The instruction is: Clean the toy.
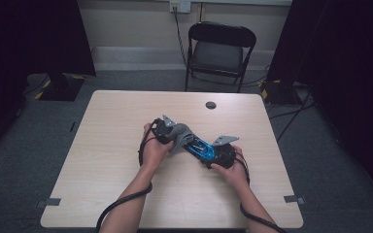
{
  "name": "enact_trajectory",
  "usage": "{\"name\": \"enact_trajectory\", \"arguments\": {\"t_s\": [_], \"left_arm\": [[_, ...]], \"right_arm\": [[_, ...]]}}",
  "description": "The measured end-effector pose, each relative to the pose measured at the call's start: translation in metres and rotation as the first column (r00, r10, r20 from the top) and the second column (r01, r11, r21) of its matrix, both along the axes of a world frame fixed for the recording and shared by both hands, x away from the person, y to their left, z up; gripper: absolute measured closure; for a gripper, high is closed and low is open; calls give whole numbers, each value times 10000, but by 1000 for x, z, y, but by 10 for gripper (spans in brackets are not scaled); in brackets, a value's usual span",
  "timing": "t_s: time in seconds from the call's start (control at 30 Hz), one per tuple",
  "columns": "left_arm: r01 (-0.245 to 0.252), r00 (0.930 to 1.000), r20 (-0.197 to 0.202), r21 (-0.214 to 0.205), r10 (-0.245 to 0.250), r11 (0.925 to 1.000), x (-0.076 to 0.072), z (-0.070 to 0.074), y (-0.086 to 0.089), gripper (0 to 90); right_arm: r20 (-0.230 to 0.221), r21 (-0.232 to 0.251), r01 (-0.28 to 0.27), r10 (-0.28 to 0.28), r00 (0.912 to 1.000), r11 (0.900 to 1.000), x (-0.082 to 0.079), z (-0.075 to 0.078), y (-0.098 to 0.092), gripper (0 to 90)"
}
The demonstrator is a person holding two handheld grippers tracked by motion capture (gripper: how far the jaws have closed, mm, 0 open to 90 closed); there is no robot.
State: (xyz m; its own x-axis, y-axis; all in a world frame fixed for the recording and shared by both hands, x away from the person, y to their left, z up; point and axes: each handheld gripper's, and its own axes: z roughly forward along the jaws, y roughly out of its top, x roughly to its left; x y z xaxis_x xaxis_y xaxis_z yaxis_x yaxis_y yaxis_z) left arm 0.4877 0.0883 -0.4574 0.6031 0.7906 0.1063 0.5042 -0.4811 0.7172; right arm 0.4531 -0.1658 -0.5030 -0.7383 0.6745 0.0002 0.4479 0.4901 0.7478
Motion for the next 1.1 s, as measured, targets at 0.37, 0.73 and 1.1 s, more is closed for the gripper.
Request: {"name": "enact_trajectory", "arguments": {"t_s": [0.37, 0.73, 1.1], "left_arm": [[-177, 9998, -40, -50, 177, 9998, 2, -2, 7, 697], [-356, 9992, -165, -157, 353, 9992, 5, -8, 12, 698], [-541, 9982, -279, -68, 538, 9985, 6, -11, 22, 699]], "right_arm": [[-5, 2, 0, 0, 10000, 10000, 0, 0, 0, 253], [-2, 0, 2, -2, 10000, 10000, 0, 0, 0, 253], [-3, 0, 2, -2, 10000, 10000, 0, 0, 0, 253]]}}
